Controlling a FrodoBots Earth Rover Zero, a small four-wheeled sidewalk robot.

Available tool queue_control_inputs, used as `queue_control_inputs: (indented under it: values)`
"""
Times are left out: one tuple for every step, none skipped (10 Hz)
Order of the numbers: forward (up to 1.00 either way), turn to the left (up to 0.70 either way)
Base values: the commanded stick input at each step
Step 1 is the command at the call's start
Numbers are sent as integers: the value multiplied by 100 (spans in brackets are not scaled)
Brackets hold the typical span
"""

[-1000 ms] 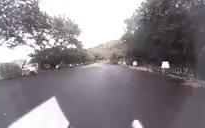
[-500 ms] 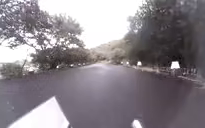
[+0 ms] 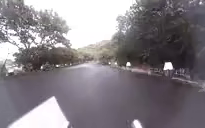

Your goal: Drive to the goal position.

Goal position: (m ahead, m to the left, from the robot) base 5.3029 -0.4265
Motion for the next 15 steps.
queue_control_inputs:
  values:
    - [100,0]
    - [100,0]
    - [100,0]
    - [100,0]
    - [100,0]
    - [100,0]
    - [100,0]
    - [100,0]
    - [100,0]
    - [100,0]
    - [100,0]
    - [100,-27]
    - [100,-40]
    - [100,-40]
    - [100,-3]
